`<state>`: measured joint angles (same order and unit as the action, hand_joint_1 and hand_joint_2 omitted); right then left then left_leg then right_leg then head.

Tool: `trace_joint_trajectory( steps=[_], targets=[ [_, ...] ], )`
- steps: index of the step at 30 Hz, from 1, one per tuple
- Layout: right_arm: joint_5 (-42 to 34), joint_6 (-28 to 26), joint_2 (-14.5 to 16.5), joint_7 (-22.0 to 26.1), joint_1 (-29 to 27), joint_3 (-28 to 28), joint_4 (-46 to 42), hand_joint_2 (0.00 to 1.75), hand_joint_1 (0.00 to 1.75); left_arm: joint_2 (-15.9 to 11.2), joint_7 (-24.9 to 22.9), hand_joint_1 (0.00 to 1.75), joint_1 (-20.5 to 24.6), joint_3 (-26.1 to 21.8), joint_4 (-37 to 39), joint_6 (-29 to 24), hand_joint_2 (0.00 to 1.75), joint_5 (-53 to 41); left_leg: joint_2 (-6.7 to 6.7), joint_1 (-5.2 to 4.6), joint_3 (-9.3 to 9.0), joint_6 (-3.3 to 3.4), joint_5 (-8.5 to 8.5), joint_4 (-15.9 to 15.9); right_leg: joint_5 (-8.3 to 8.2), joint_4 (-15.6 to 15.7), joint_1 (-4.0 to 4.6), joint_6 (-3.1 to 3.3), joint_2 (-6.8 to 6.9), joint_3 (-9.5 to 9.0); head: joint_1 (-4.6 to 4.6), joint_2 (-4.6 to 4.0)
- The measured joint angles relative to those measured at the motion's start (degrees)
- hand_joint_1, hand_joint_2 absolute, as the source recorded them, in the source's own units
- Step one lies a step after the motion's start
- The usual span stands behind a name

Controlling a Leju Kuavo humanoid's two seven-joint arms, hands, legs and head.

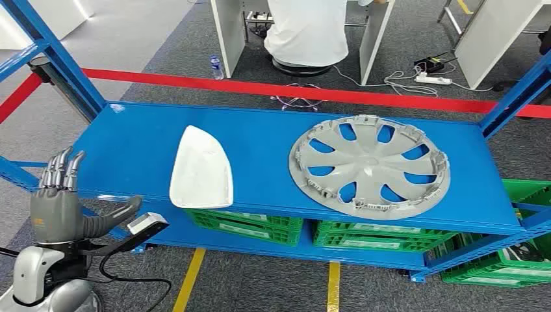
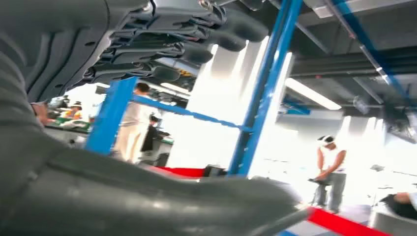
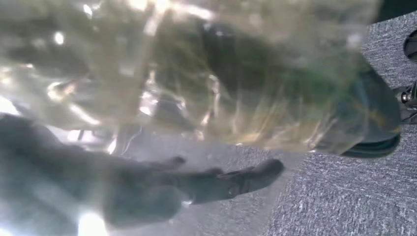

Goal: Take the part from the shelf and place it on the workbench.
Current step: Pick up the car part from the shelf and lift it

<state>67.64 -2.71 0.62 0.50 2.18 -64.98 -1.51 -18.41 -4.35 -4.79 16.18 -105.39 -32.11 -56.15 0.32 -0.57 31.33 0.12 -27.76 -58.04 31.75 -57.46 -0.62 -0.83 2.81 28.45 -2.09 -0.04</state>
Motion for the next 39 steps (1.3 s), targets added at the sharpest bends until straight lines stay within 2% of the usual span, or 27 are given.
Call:
trace_joint_trajectory(
  steps=[10, 17, 25, 39],
  targets=[
    [1.0, 0.7, -0.2, 0.0, 0.5, 0.0, 0.0, 0.00, 0.00, 0.1, 0.0, 0.00, 3.5, 3.3, 2.5, -0.7, 1.75, 0.2, 0.01, 0.00, 0.00, 0.01, 0.01, 0.0, -0.03, 0.0, 0.00, -0.04, -0.04, -0.45, 0.01, 0.00],
    [2.5, 1.1, -0.3, 0.0, 0.8, 0.0, 0.0, 0.00, 0.00, 1.4, 0.7, 0.00, 5.4, 5.5, 4.2, -3.8, 1.75, -2.0, 0.01, 0.00, -0.01, 0.01, 0.01, 0.0, -0.03, 0.0, -0.01, -0.04, -0.03, -0.39, 0.01, 0.00],
    [4.2, 1.2, -0.4, 0.0, 0.9, 0.0, 0.0, 0.00, 0.00, 5.2, 3.1, 0.00, 6.8, 7.9, 6.2, -4.1, 1.75, 5.9, 0.01, -0.02, -0.01, 0.01, 0.01, 0.0, -0.05, 0.0, -0.04, -0.06, -0.04, -0.48, 0.01, 0.00],
    [6.8, 0.8, -0.4, 0.0, 1.0, -0.9, 0.0, 0.00, 0.00, 9.6, 5.8, 0.00, 6.5, 10.0, 9.4, -3.5, 1.75, 19.1, 0.01, -0.02, 0.00, 0.01, 0.01, 0.0, -0.06, 0.0, -0.04, -0.07, -0.05, -0.54, 0.00, 0.00]
  ],
)
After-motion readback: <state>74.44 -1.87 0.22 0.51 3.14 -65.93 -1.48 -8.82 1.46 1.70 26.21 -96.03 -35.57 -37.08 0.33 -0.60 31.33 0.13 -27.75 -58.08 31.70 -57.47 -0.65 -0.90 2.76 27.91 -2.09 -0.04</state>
